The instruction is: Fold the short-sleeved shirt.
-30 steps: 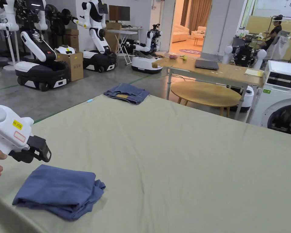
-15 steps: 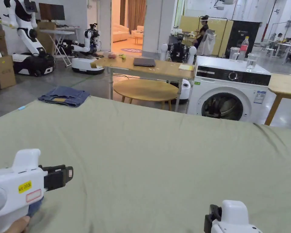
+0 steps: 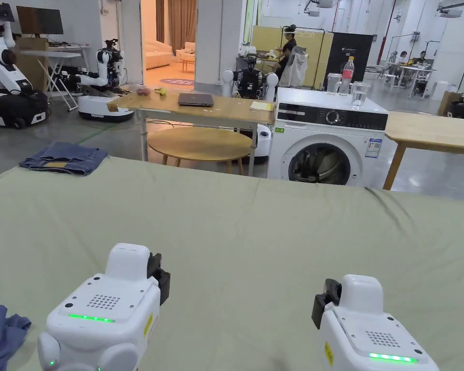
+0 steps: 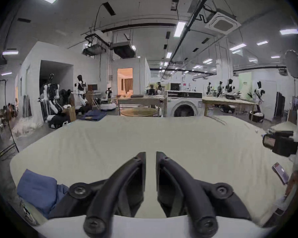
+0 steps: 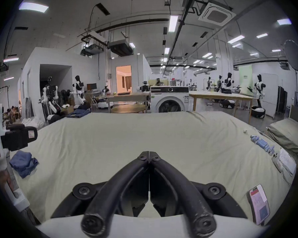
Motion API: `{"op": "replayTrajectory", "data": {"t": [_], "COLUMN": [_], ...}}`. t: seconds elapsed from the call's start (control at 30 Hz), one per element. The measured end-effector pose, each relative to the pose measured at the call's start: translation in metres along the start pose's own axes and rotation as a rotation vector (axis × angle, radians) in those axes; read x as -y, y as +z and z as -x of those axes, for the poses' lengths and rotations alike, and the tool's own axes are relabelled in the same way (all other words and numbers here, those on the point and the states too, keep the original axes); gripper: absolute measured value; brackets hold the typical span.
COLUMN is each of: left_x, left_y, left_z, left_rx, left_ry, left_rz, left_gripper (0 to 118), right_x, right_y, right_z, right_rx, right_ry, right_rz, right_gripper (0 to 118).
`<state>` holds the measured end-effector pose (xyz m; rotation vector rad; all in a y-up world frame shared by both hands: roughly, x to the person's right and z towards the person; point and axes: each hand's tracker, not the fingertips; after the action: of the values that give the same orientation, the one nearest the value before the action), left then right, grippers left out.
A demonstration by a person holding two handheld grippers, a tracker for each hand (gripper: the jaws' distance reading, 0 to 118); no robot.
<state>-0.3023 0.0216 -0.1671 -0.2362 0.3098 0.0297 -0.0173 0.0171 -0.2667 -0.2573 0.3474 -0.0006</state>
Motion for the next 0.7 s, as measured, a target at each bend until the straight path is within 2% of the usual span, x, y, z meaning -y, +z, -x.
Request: {"op": "replayTrajectory", "data": {"t": [0.07,0.43,0.53,0.7], "left_x": [0.0,0.001,0.004,0.004], "left_y": [0.003,0.006,0.008,0.01], "left_z": [-0.003,0.005,0.008,0.008], "left_rx": [-0.036,-0.073,-0.043,-0.047], "left_ry": [-0.039,0.034,0.07,0.062], "left_rz": [-0.021,-0.043,-0.065,-0.073], "left_gripper": [0,0,0,0], "right_x": [-0.003,0.004,0.007,0.009], "right_y": [0.001,0.001,0.001,0.004], "right_z": [-0.001,0.006,0.007,0.008], "right_rx": [0.006,0.001,-0.004,0.004], "right_ry": [-0.003,-0.011,-0.015,-0.012], "right_rz": [-0.017,-0.027,-0.02,-0.031], "right_gripper": [0,0,0,0]}}
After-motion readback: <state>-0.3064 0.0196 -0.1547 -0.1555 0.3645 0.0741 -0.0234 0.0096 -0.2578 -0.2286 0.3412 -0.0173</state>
